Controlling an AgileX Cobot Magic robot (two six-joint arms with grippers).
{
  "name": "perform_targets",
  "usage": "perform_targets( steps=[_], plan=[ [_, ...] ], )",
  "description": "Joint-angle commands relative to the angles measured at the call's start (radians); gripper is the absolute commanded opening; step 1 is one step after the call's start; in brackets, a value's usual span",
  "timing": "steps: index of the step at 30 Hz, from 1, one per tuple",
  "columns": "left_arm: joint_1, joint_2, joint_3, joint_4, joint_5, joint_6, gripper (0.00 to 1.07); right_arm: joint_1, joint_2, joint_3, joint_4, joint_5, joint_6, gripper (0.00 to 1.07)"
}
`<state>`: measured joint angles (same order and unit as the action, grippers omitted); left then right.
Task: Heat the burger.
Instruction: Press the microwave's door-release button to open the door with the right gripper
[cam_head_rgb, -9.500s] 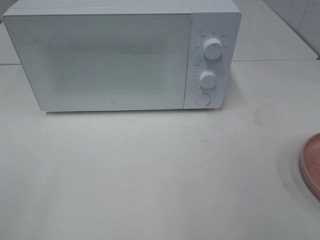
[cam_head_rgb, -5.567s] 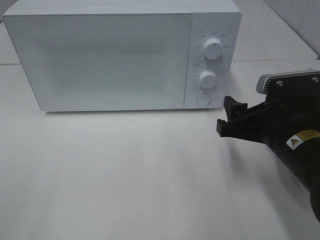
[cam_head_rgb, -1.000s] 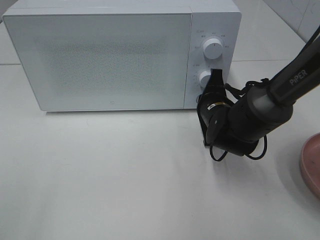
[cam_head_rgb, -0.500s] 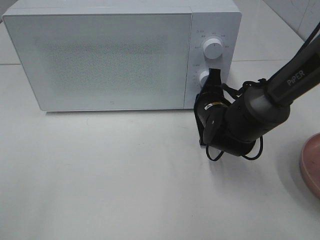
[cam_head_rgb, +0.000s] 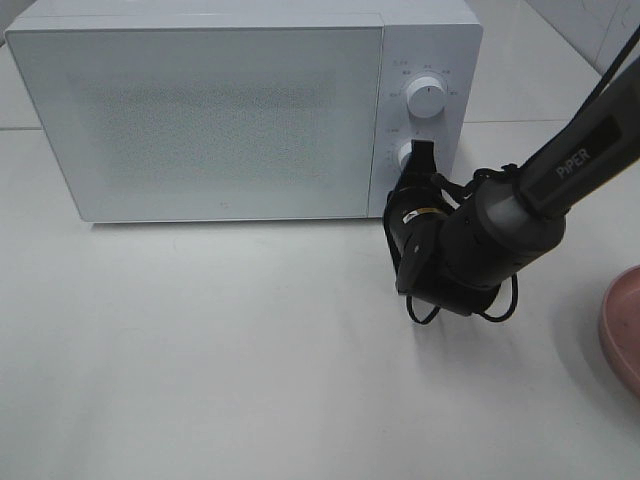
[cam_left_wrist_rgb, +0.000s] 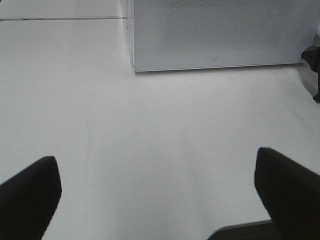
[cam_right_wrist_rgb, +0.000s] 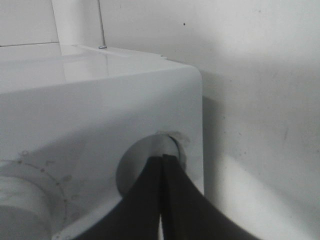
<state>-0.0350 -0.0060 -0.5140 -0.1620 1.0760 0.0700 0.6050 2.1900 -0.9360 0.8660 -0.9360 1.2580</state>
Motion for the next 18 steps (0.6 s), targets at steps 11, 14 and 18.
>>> perform_targets(
  steps=[11, 14, 18],
  plan=[
    [-0.003, -0.016, 0.0, -0.001, -0.008, 0.003, 0.98, -0.032, 0.012, -0.076, -0.054, -0.195, -0.011, 0.0],
    [-0.003, -0.016, 0.0, -0.001, -0.008, 0.003, 0.98, -0.043, 0.019, -0.107, -0.091, -0.198, -0.019, 0.0],
    [-0.003, -0.016, 0.0, -0.001, -0.008, 0.003, 0.98, -0.043, 0.026, -0.131, -0.09, -0.198, -0.027, 0.0]
  ],
)
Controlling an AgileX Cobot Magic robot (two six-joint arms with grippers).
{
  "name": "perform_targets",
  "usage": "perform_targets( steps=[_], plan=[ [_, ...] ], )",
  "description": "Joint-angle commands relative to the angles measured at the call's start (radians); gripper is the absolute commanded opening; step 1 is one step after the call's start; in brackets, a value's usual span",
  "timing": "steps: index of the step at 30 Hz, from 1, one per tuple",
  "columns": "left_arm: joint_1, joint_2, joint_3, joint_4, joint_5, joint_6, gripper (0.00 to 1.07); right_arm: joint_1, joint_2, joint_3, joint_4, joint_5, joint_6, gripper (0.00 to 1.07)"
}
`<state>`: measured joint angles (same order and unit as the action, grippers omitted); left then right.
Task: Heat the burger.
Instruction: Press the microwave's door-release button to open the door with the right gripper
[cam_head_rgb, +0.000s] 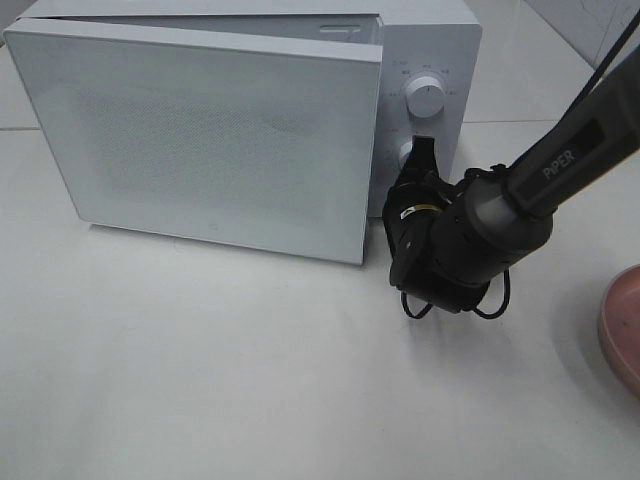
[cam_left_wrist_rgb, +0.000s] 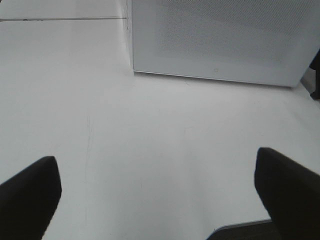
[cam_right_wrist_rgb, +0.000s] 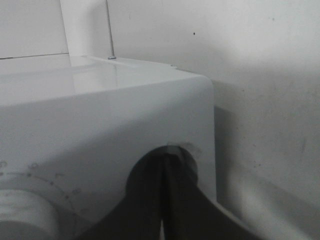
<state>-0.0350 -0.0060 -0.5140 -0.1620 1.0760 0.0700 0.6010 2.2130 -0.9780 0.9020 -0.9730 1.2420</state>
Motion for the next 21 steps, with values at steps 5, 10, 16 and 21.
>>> perform_targets(
  steps=[5, 10, 16, 21],
  plan=[
    [-0.003, -0.016, 0.0, -0.001, -0.008, 0.003, 0.98, -0.039, 0.0, -0.089, -0.128, -0.144, -0.04, 0.0],
    [-0.003, -0.016, 0.0, -0.001, -0.008, 0.003, 0.98, -0.037, -0.003, -0.08, -0.132, -0.137, -0.046, 0.0],
    [-0.003, -0.016, 0.0, -0.001, -0.008, 0.003, 0.98, -0.037, -0.034, -0.032, -0.128, -0.103, -0.055, 0.0],
    [-0.003, -0.016, 0.0, -0.001, -0.008, 0.003, 0.98, -0.036, -0.073, 0.017, -0.156, 0.02, -0.056, 0.0]
  ],
)
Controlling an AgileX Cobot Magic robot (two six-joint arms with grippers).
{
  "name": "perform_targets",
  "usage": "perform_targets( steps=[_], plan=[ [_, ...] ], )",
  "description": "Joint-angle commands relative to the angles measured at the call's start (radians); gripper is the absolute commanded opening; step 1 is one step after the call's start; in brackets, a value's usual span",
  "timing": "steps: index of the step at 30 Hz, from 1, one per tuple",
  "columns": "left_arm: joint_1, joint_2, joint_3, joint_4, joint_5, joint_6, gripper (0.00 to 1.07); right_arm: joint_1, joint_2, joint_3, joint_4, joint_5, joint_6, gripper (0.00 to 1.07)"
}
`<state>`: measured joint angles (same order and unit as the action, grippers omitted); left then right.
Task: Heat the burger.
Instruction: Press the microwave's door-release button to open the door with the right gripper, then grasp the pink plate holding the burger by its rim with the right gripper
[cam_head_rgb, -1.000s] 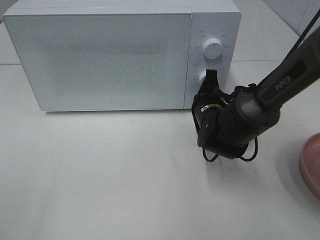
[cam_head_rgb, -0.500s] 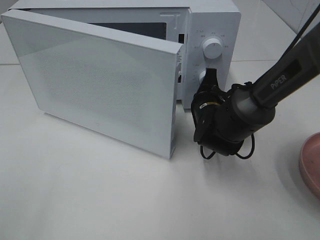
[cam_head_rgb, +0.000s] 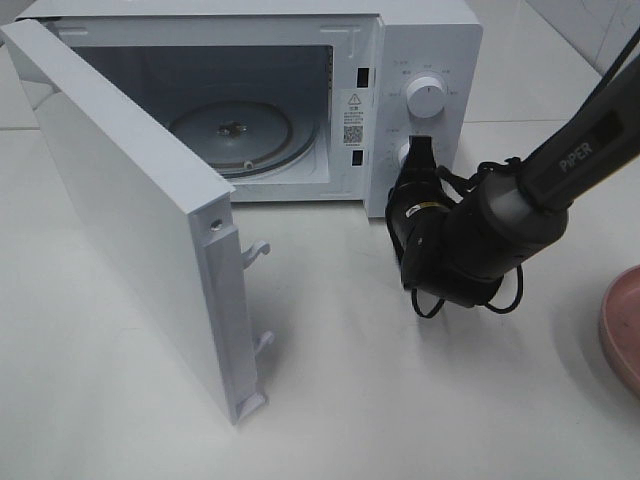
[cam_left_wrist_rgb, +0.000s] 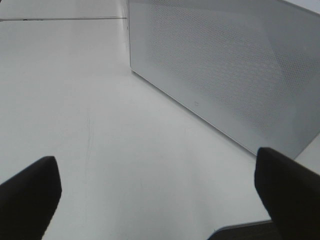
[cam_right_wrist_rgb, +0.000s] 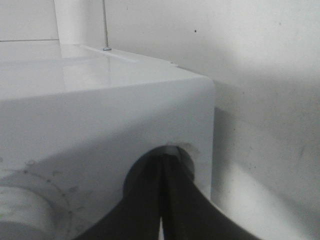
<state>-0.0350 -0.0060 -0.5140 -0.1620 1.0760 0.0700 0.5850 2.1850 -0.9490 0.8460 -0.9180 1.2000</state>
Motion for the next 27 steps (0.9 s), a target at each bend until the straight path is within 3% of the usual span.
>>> perform_targets(
  steps=[1, 16, 27],
  plan=[
    [-0.003, -0.016, 0.0, -0.001, -0.008, 0.003, 0.98, -0.02, -0.045, -0.012, -0.1, -0.035, -0.014, 0.0],
    [-0.003, -0.016, 0.0, -0.001, -0.008, 0.003, 0.98, -0.02, -0.175, 0.107, -0.093, 0.215, -0.196, 0.0],
    [-0.003, -0.016, 0.0, -0.001, -0.008, 0.003, 0.98, -0.022, -0.364, 0.221, -0.137, 0.484, -0.597, 0.0]
  ],
)
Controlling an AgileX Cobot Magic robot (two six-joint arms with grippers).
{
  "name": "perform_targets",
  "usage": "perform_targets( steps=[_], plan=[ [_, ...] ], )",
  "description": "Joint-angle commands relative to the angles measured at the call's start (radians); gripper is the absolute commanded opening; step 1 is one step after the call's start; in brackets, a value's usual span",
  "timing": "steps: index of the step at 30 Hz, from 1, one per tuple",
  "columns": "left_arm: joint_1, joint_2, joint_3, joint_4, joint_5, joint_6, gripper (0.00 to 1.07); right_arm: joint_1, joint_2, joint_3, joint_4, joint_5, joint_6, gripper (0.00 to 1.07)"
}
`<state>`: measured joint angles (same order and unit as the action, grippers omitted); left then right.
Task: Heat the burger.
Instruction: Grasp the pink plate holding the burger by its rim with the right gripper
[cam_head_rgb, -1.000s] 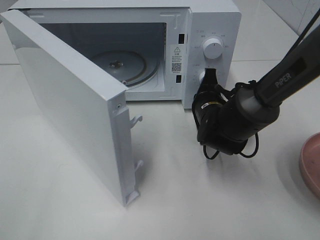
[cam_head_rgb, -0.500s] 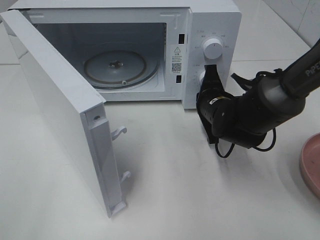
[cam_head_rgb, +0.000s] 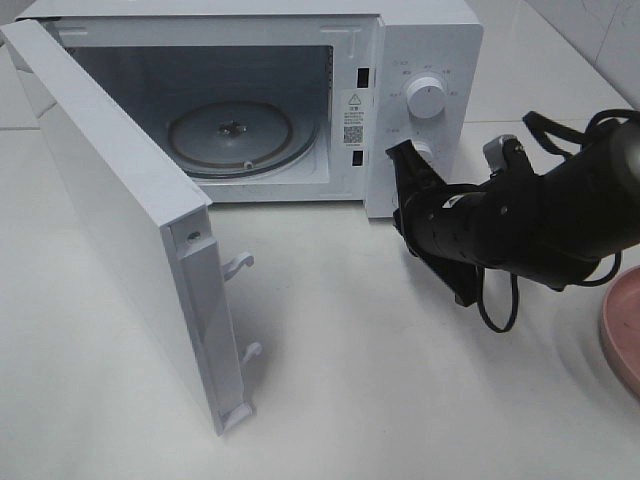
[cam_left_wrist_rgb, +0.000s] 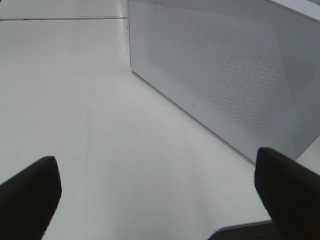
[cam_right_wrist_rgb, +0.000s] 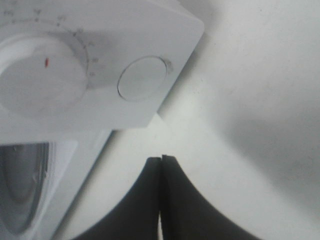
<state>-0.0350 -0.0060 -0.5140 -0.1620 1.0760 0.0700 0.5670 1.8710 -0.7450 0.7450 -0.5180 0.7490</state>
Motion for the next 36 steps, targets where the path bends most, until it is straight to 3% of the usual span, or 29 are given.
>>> perform_targets(
  steps=[1, 8, 12, 17, 26, 28, 29, 31, 32, 33, 34, 35, 36],
  plan=[
    [-0.003, -0.016, 0.0, -0.001, -0.008, 0.003, 0.98, -0.004, -0.081, 0.023, -0.055, 0.148, -0.229, 0.0],
    [-0.003, -0.016, 0.0, -0.001, -0.008, 0.003, 0.98, -0.004, -0.17, 0.025, -0.128, 0.342, -0.472, 0.01],
    [-0.003, -0.016, 0.0, -0.001, -0.008, 0.003, 0.98, -0.004, -0.233, 0.025, -0.243, 0.532, -0.604, 0.03],
    [-0.003, -0.016, 0.0, -0.001, -0.008, 0.003, 0.98, -0.004, -0.292, 0.025, -0.402, 0.694, -0.678, 0.05],
    [-0.003, -0.016, 0.0, -0.001, -0.008, 0.003, 0.98, -0.004, -0.376, 0.025, -0.53, 0.939, -0.713, 0.12],
    [-0.003, -0.016, 0.0, -0.001, -0.008, 0.003, 0.98, -0.005, -0.396, 0.025, -0.577, 1.024, -0.713, 0.22],
    [-0.003, -0.016, 0.0, -0.001, -0.008, 0.003, 0.98, -0.005, -0.396, 0.025, -0.577, 1.024, -0.713, 0.22],
    [-0.003, -0.016, 0.0, -0.001, -0.008, 0.003, 0.98, -0.005, -0.414, 0.025, -0.641, 1.089, -0.713, 0.37],
    [-0.003, -0.016, 0.0, -0.001, -0.008, 0.003, 0.98, -0.005, -0.414, 0.025, -0.641, 1.089, -0.713, 0.37],
    [-0.003, -0.016, 0.0, -0.001, -0.008, 0.003, 0.98, -0.005, -0.43, 0.025, -0.673, 1.117, -0.712, 0.53],
    [-0.003, -0.016, 0.0, -0.001, -0.008, 0.003, 0.98, -0.005, -0.43, 0.025, -0.673, 1.117, -0.712, 0.53],
    [-0.003, -0.016, 0.0, -0.001, -0.008, 0.003, 0.98, -0.007, -0.448, 0.025, -0.69, 1.123, -0.712, 0.71],
    [-0.003, -0.016, 0.0, -0.001, -0.008, 0.003, 0.98, -0.014, -0.458, 0.025, -0.692, 1.128, -0.712, 0.78]
  ],
)
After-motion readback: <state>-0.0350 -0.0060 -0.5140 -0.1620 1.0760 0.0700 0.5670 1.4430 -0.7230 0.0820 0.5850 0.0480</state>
